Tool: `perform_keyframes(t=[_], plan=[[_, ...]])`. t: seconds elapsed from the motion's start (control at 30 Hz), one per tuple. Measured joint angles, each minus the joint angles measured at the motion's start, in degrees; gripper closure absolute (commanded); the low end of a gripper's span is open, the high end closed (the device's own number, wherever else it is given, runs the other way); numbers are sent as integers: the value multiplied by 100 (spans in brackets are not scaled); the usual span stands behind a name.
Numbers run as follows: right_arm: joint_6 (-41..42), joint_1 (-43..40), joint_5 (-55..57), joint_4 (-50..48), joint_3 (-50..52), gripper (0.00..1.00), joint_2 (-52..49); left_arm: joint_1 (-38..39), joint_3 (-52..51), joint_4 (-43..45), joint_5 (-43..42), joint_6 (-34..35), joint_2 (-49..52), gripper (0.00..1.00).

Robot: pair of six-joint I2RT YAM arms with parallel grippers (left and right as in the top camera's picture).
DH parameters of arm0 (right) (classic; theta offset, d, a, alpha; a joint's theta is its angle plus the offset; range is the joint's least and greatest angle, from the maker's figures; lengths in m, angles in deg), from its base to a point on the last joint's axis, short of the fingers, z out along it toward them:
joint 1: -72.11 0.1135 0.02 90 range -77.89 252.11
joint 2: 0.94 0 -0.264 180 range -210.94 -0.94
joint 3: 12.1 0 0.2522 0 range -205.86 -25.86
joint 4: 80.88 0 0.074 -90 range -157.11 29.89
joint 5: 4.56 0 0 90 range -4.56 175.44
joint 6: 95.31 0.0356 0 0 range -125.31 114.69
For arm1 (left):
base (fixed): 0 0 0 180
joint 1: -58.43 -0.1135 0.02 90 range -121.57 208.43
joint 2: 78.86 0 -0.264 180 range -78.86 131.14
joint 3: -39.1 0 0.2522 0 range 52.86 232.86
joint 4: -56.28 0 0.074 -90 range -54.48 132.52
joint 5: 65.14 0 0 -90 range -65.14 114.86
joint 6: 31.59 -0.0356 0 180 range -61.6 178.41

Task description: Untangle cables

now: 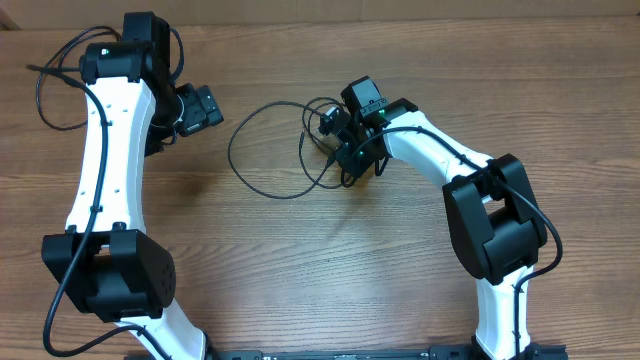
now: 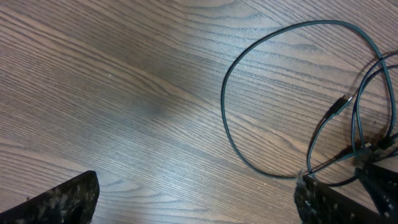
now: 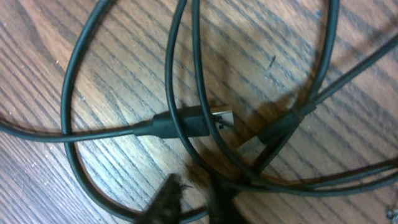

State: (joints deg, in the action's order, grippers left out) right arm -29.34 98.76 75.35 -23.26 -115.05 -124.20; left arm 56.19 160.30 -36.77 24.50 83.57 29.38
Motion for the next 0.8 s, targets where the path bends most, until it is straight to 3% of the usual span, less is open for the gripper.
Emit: perform_keyframes(t=[0.03, 0.1, 0.13, 0.17, 0.43, 0.8], plan=[[44, 0, -2, -33, 0, 79, 0, 0, 0, -2, 2, 0, 0, 0], [103, 0, -7, -79, 0, 72, -2, 0, 0, -2, 2, 0, 0, 0], [133, 0, -9, -116, 0, 60, -2, 0, -2, -2, 2, 0, 0, 0], [146, 0, -4, -140, 2, 57, -2, 0, -2, -2, 2, 0, 0, 0], [98, 0, 170, -96, -59, 51, -2, 0, -7, 28, 2, 0, 0, 0], [-776, 2, -50, -190, -70, 48, -2, 0, -7, 111, 2, 0, 0, 0]])
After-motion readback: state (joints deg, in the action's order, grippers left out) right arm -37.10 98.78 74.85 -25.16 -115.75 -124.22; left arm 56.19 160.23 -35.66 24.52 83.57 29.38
